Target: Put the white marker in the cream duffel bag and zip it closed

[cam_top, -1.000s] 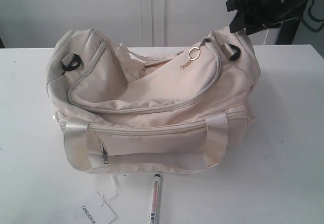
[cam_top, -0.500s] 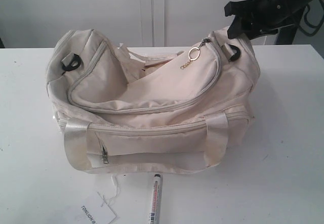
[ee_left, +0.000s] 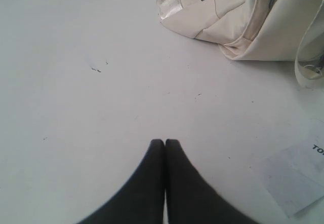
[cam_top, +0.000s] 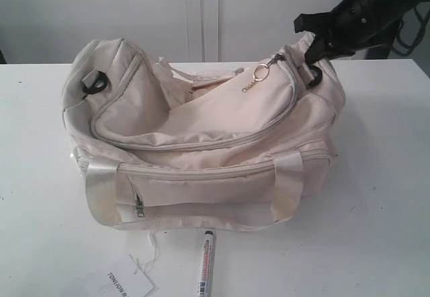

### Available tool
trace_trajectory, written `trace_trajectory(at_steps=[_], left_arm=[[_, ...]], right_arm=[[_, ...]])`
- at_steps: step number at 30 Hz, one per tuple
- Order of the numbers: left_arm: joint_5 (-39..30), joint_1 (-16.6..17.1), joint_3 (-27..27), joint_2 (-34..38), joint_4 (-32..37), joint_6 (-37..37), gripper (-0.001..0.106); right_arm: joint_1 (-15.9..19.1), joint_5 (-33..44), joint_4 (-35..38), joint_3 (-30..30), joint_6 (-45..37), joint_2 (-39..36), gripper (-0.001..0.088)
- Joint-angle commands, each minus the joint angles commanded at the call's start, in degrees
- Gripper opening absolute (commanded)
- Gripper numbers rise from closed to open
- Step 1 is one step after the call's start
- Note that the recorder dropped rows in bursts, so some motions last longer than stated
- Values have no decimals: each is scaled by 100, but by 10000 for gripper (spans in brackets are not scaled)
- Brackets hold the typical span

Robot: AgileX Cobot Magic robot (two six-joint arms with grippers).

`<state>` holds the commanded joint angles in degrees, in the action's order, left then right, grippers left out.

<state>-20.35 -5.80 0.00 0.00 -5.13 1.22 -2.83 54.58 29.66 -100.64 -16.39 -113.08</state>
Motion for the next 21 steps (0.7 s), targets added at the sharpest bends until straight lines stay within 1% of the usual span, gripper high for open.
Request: trace_trajectory(at_steps=[4,9,12,16,18,21], left_arm=[[0,0,0,0,0,0,0],[0,0,0,0,0,0,0],[0,0,0,0,0,0,0],[0,0,0,0,0,0,0],[0,0,0,0,0,0,0],[44,0,0,0,0,0,0]], right_arm=[[0,66,193,-21,2,105,30],[35,228,208,-18,2,118,30],[188,341,576,-18,-21,118,30],[478,584,1327,-18,-306,118,30],[560,722,1475,-18,-459,118,30],[587,760,1476,-18,-459,91,30]])
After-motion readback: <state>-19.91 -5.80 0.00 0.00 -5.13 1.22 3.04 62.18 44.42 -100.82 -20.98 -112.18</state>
